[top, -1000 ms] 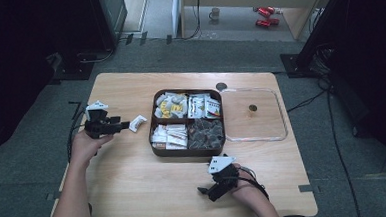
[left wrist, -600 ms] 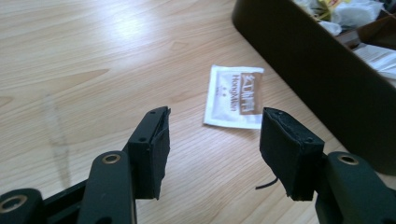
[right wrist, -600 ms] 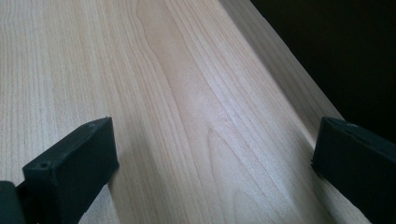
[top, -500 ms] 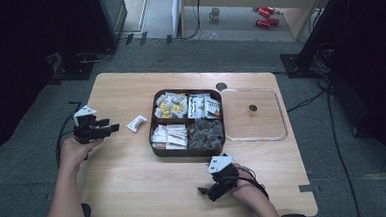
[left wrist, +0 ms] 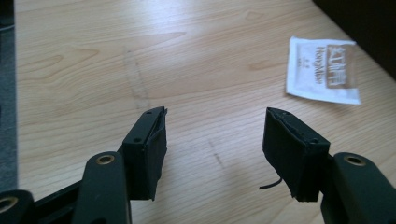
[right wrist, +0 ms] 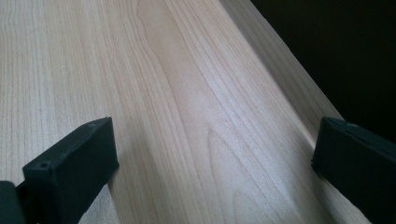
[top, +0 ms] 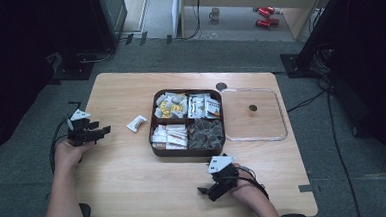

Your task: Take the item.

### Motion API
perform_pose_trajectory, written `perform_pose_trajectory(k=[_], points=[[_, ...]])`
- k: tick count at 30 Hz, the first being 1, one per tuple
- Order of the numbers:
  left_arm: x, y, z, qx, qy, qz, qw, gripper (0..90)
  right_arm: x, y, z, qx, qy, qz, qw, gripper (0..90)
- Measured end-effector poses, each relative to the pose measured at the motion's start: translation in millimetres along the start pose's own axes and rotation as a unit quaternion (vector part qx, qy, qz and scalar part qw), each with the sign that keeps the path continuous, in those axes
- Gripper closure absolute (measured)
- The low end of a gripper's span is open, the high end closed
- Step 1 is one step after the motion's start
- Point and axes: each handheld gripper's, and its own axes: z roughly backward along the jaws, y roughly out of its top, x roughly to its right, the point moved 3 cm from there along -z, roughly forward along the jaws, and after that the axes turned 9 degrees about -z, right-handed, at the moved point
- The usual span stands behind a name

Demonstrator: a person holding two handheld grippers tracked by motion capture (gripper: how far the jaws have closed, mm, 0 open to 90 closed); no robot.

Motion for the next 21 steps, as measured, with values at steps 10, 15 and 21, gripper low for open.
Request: perform_pose_trajectory(k=[10, 15, 21], points=[[-1.9, -10.7, -8.8, -0.015, 0.017, -0.027, 0.9994, 36.4, 0.0, 0.0, 0.0, 0.000, 0.000, 0.000, 1.0000, 0.0], [-1.2, -13.6, -12.3, 0.002, 0.027, -0.032, 0.9991, 28.5, 0.0, 0.0, 0.0, 0.000, 0.000, 0.000, 1.0000, 0.0], [-0.4, -13.3, -13.1, 0.002, 0.032, -0.026, 0.9991, 26.0, 0.0, 0.0, 0.0, 0.000, 0.000, 0.000, 1.0000, 0.0]])
